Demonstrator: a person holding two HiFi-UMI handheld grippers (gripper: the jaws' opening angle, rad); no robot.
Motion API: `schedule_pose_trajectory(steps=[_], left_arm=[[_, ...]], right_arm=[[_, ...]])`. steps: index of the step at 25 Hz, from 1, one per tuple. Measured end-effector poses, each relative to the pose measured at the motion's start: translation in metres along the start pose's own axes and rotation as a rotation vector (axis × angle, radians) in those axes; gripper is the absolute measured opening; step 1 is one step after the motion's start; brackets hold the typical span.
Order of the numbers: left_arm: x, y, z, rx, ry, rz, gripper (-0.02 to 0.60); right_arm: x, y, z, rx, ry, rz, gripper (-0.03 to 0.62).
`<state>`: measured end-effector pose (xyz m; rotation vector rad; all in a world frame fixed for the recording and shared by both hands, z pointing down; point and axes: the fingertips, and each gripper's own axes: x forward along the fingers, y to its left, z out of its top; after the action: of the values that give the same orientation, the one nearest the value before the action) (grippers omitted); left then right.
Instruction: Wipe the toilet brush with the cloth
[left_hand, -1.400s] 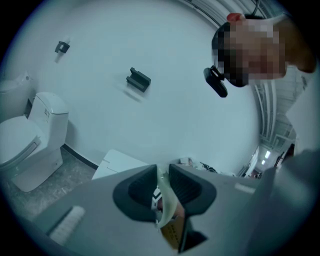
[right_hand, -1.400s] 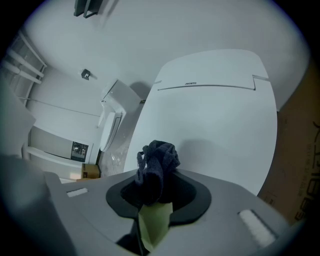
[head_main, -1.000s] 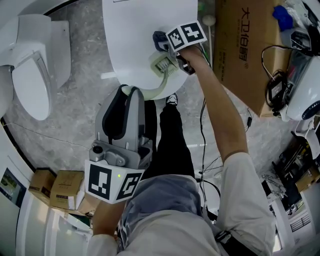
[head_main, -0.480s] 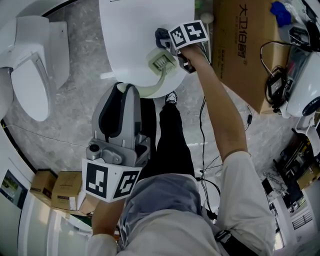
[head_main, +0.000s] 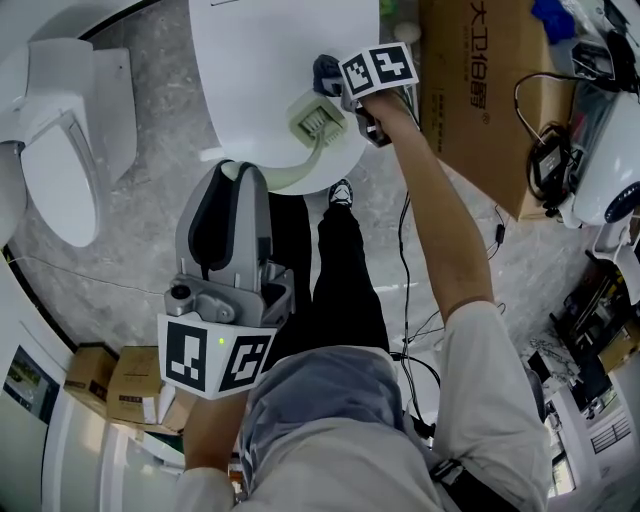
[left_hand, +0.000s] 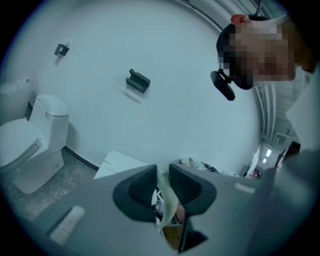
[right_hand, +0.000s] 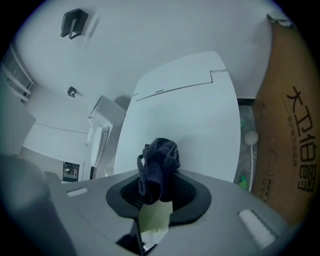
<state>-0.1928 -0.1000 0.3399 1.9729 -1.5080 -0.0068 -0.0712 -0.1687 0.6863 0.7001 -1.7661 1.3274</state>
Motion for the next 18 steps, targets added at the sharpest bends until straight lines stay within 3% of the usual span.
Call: schedule_pose_trajectory(steps=[18], left_arm=[[-0.001, -0.003, -0.001, 0.013, -0.007, 0.009, 0.000]], right_arm=[[-0.011, -0.016, -0.029, 0.018, -0.008, -0.021, 0.092]])
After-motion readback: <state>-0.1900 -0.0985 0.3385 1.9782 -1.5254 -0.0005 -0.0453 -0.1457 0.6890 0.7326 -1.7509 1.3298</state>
